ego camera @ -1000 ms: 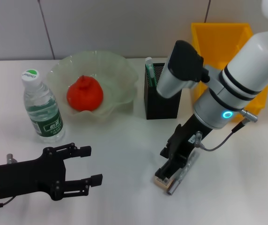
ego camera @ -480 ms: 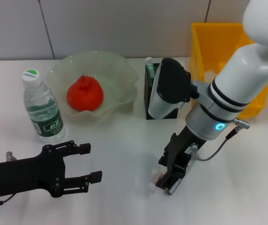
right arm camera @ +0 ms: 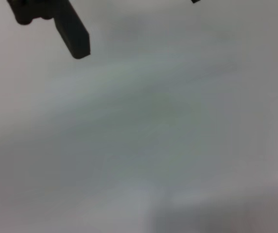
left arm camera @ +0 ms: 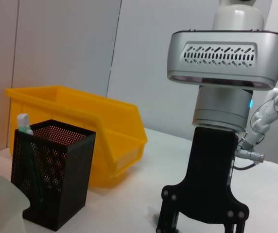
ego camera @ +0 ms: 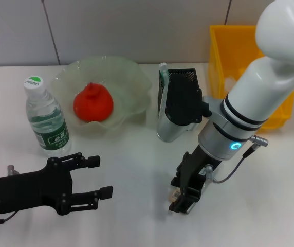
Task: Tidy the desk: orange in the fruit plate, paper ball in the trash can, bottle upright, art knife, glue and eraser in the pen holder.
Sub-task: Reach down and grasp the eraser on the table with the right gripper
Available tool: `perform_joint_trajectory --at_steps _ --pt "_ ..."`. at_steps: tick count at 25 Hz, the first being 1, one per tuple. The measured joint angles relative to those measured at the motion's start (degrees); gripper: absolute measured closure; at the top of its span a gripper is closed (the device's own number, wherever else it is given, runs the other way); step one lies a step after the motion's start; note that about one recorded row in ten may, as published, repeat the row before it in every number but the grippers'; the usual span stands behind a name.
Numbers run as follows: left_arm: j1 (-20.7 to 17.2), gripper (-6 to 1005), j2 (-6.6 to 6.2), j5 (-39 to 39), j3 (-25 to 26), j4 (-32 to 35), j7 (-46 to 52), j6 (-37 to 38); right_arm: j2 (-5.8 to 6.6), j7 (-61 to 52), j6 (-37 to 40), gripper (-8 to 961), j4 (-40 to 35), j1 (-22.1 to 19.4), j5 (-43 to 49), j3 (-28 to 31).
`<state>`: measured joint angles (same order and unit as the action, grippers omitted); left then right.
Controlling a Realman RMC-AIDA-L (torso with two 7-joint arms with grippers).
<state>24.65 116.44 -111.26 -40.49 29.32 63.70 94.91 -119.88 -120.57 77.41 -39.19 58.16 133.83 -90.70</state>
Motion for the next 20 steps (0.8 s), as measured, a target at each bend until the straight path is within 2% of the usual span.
perform_joint_trajectory --at_steps 11,16,20 --pt "0.2 186 0.01 0.0 0.0 0.0 0.1 0.0 0.0 -0.4 -1.4 326 0.2 0.0 -0.4 -1.9" --pt "0.2 187 0.01 0.0 0.0 0.1 0.2 0.1 0.0 -0.9 -2.0 479 0.4 0.0 -0.4 -2.8" --pt "0.2 187 0.07 0.0 0.0 0.2 0.2 0.1 0.0 -0.9 -2.0 474 0.4 0.0 -0.4 -2.8"
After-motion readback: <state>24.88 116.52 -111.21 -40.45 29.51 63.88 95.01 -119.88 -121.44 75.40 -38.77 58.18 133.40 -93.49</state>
